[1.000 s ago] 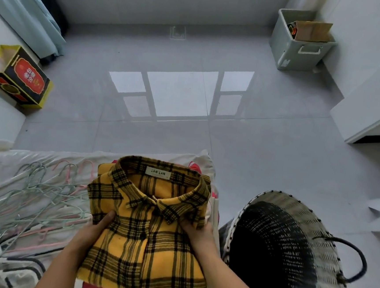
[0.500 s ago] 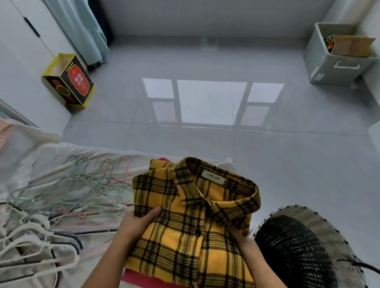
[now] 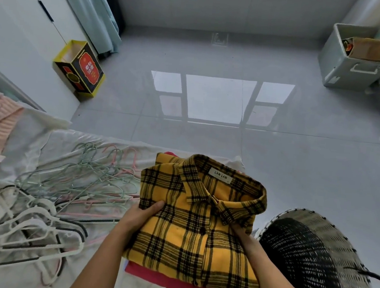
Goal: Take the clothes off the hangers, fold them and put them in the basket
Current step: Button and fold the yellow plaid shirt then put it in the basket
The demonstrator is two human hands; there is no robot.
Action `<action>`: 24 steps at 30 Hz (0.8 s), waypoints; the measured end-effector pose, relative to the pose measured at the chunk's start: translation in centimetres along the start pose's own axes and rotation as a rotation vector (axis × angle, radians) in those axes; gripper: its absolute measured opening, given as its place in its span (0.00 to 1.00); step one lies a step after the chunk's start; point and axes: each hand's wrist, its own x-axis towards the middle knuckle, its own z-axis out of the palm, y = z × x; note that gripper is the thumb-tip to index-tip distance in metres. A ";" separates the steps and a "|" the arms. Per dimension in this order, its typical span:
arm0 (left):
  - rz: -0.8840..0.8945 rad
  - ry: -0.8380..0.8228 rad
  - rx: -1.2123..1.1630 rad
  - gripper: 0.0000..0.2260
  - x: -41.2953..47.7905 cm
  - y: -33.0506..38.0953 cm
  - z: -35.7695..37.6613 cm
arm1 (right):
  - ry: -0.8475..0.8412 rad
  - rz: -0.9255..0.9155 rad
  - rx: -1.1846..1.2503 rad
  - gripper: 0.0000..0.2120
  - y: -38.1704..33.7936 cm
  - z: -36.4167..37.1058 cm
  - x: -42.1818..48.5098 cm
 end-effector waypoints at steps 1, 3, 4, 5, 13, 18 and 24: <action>0.006 0.022 0.004 0.40 -0.1 0.1 0.2 | 0.039 0.033 -0.010 0.26 0.0 -0.4 0.0; 0.011 0.070 -0.021 0.28 -0.6 0.4 0.7 | 0.068 0.054 -0.072 0.32 -0.1 -0.4 -0.4; 0.003 0.049 -0.059 0.27 -1.0 0.5 0.7 | 0.068 0.052 -0.095 0.43 0.3 -0.5 -0.1; -0.023 0.004 -0.101 0.31 -1.4 0.5 0.6 | 0.062 0.037 -0.108 0.54 0.9 -0.7 0.7; -0.061 0.073 -0.223 0.49 -1.2 -2.1 -1.6 | -0.009 -0.107 0.007 0.32 -1.4 0.9 -2.5; -0.085 0.057 -0.198 0.53 0.2 -2.3 -1.8 | 0.101 -0.218 0.065 0.57 -0.5 3.0 -1.5; -0.110 0.099 -0.148 0.25 2.6 -3.3 -1.5 | 0.182 -0.147 -0.117 0.46 -1.1 6.5 -2.2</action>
